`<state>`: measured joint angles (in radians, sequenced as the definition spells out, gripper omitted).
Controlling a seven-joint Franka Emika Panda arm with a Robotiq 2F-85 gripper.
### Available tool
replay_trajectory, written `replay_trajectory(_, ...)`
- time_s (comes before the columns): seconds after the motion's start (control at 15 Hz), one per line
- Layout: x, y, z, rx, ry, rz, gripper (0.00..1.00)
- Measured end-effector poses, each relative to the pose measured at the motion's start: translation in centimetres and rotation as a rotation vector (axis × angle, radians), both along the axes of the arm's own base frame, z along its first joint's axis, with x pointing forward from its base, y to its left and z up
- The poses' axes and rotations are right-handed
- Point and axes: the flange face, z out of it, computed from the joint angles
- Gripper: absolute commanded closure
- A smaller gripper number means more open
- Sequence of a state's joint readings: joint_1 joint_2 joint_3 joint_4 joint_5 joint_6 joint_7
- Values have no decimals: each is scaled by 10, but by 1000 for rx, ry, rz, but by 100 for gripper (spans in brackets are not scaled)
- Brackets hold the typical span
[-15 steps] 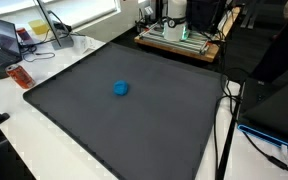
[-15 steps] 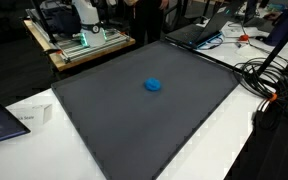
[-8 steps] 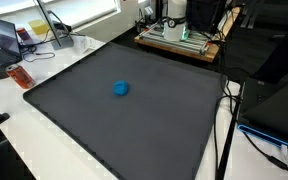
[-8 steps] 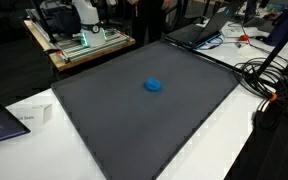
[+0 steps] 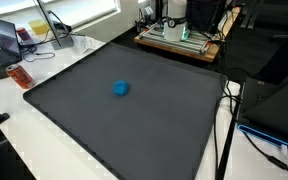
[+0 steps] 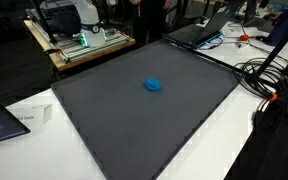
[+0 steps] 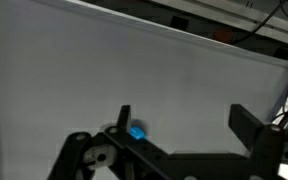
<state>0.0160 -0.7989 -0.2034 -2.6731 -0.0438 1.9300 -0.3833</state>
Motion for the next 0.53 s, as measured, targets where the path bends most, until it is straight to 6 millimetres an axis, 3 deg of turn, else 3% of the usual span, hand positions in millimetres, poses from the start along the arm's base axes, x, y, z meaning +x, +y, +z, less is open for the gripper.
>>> replay_trajectory(0.27, 27, 50, 20, -15, -44, 49, 0)
replay_trajectory(0.53, 63, 73, 25, -46, -44, 23, 0)
